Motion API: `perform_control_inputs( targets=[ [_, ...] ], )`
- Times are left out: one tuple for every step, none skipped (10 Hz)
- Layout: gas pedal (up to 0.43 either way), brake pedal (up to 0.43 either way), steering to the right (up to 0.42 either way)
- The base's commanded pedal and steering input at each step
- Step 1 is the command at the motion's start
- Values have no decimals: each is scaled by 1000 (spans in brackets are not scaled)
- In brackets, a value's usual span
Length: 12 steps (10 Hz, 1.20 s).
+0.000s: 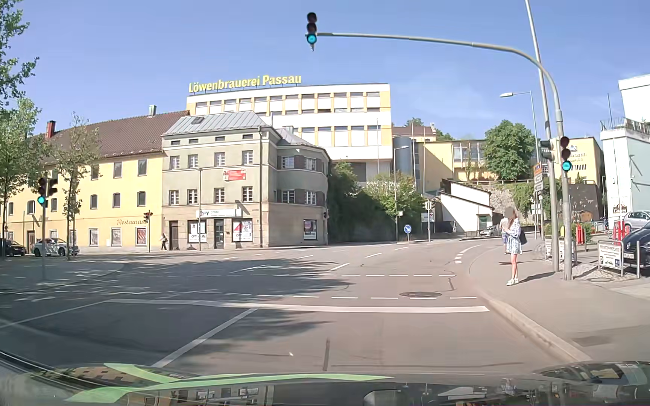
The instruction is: Follow the waypoints while adhering to traffic rules and regulations
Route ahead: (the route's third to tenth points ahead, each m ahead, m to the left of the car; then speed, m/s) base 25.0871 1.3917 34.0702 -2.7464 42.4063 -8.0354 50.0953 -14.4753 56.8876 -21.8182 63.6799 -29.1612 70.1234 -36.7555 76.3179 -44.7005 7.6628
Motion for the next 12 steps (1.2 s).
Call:
perform_control_inputs(
  targets=[
    [138, 0, 44],
    [138, 0, 46],
    [138, 0, 46],
    [138, 0, 46],
    [138, 0, 46],
    [138, 0, 46],
    [138, 0, 47],
    [138, 0, 48],
    [138, 0, 49],
    [138, 0, 50],
    [138, 0, 51],
    [138, 0, 51]
  ],
)
